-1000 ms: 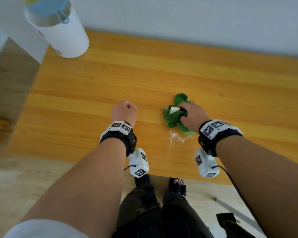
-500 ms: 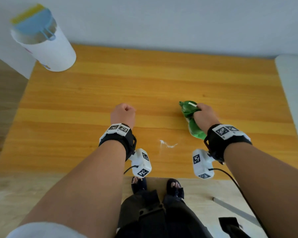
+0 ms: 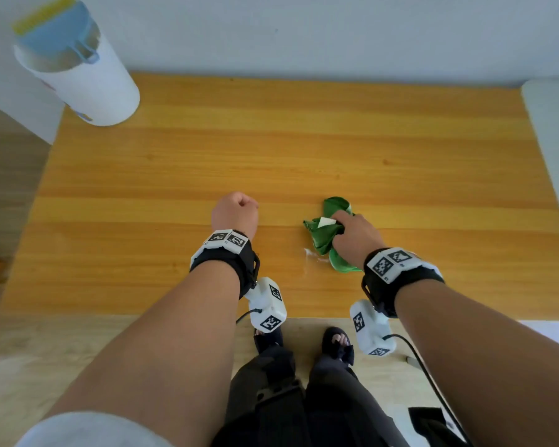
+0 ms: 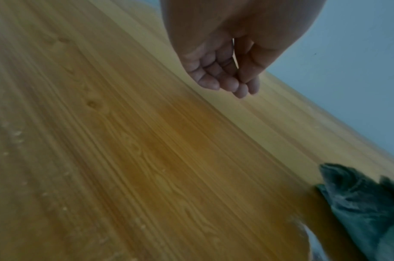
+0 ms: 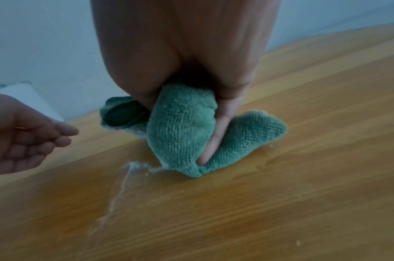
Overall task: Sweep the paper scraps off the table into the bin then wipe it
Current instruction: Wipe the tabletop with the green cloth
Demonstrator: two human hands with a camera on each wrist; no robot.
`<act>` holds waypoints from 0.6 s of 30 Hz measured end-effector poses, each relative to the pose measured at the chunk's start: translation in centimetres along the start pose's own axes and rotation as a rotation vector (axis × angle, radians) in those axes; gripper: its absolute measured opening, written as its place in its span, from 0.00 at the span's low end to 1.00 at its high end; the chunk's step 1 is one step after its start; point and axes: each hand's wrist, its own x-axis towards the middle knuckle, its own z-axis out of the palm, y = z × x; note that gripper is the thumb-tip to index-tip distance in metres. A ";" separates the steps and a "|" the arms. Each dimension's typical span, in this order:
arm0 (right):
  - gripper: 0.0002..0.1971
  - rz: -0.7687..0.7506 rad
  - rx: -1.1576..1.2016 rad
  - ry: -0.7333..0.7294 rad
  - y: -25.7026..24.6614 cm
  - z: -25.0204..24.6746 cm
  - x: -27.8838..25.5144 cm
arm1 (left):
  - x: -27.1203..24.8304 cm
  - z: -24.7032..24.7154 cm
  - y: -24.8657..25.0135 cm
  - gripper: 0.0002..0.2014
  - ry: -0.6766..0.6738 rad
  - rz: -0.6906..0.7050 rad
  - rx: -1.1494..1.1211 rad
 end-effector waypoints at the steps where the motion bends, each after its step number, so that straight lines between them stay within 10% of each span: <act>1: 0.23 -0.015 0.014 -0.013 -0.3 0.2 -0.2 | -0.2 -0.1 -0.1 0.13 0.005 0.001 0.002; 6: 0.21 -0.102 0.120 -0.112 -1.0 0.8 -2.0 | -2.2 -0.5 -0.5 0.14 -0.012 0.008 0.004; 10: 0.26 -0.048 0.252 0.075 1.5 -1.3 -1.3 | -3.1 -1.3 -1.9 0.13 0.050 -0.024 -0.001; 18: 0.26 -0.224 -0.194 0.082 2.8 -0.3 -0.5 | -6.7 0.1 -5.5 0.12 0.091 -0.090 0.021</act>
